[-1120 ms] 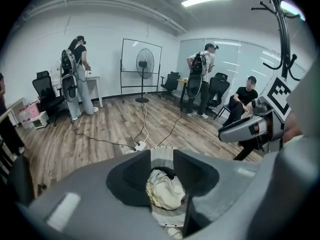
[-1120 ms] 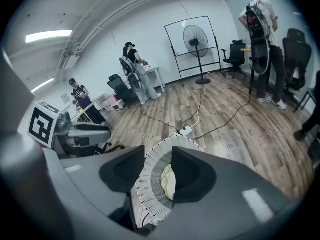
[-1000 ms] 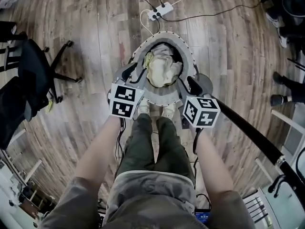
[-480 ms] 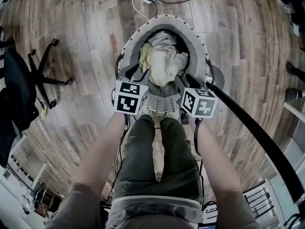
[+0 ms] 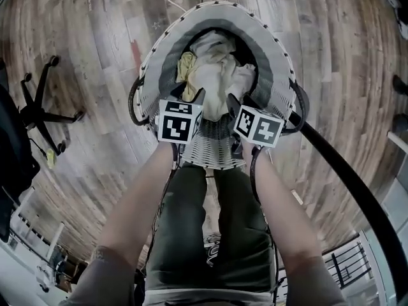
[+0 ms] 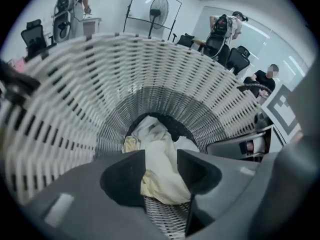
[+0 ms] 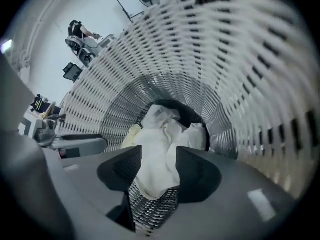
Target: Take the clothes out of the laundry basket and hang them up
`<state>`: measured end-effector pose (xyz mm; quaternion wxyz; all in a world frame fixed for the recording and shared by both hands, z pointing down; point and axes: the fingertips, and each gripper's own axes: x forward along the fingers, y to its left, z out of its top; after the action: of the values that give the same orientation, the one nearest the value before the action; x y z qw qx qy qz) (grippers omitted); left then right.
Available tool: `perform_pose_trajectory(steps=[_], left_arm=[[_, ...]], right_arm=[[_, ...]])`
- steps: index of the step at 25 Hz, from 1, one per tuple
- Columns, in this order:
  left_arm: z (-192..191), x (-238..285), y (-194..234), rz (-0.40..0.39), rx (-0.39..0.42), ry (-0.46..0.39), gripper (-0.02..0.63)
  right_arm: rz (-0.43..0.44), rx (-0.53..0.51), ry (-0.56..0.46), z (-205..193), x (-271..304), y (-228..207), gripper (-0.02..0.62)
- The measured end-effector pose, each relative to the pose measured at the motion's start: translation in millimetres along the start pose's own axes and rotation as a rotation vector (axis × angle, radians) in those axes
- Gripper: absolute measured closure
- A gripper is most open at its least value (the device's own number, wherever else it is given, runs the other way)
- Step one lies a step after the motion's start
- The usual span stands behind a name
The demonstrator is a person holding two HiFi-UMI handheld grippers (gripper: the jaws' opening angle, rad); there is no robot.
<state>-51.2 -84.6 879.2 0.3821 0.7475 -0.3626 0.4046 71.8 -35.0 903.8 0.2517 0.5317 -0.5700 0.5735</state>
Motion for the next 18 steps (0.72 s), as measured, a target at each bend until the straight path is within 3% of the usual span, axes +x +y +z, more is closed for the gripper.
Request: perform_pose_trajectory(steps=[4, 8, 12, 15, 16, 18], left_arm=[[-21.7, 39.8, 8.8, 0.019, -0.072, 0.055, 0.419], [-41.2, 63.8, 24.1, 0.095, -0.179, 0.094, 0.408], [-59.2, 82.6, 24.6, 0.108, -0.213, 0.149, 0.405], [-69.3, 99.7, 22.9, 0.073, -0.225, 0.178, 0.409], [-71.1, 103.0, 23.7, 0.071, -0.225, 0.185, 0.420], [-72.3, 105.0, 23.5, 0.067, -0.234, 0.190, 0.509]], right_arm=[[-0.032, 0.085, 0.019, -11.4, 32.4, -19.2, 0.353], [-0.056, 0.122, 0.057, -22.8, 56.1, -29.5, 0.324], [-0.062, 0.197, 0.085, -34.4, 70.5, -38.1, 0.308], [-0.075, 0.193, 0.096, -36.6, 79.2, -41.2, 0.347], [-0.078, 0.198, 0.095, -37.1, 81.5, -42.7, 0.382], [-0.073, 0.207, 0.086, -37.2, 83.0, -44.6, 0.496]])
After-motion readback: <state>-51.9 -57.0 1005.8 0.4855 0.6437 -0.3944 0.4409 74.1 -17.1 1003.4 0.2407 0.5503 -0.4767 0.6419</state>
